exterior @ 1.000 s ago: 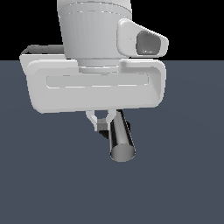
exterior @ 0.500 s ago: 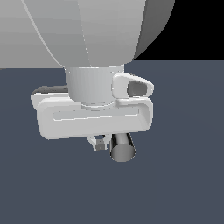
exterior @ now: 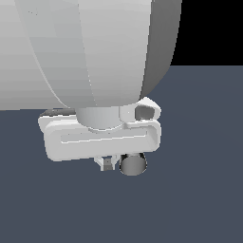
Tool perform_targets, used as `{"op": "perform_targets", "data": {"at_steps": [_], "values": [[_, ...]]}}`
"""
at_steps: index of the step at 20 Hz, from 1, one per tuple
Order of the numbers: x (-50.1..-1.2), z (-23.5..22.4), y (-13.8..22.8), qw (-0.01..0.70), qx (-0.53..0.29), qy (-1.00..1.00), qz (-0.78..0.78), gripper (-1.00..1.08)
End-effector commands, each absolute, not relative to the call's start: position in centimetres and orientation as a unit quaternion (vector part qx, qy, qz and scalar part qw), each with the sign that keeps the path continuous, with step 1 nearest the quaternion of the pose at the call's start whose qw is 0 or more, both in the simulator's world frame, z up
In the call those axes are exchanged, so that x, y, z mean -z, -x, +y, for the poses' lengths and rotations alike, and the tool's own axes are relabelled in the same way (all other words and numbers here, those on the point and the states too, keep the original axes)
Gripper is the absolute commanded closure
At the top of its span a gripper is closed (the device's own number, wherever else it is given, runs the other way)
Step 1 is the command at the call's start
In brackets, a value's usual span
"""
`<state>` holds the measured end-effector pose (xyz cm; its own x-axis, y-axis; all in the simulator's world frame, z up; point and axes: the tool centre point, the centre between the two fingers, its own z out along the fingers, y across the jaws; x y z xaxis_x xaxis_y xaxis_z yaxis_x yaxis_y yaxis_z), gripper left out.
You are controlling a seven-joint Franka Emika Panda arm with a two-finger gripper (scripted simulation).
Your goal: Turn on the faucet by rotating a designated handle.
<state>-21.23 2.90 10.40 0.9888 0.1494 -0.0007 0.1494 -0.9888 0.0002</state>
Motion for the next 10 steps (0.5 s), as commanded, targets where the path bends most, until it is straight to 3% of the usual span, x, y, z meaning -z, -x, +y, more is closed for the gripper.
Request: {"op": "perform_targets", "data": {"at_steps": [1, 10], "values": [[-10.2, 2.9, 21.2, 0.0, 0.0, -0.997, 0.075, 1.08], [-10.2, 1.2, 20.8, 0.0, 0.0, -0.997, 0.075, 1.08]]}}
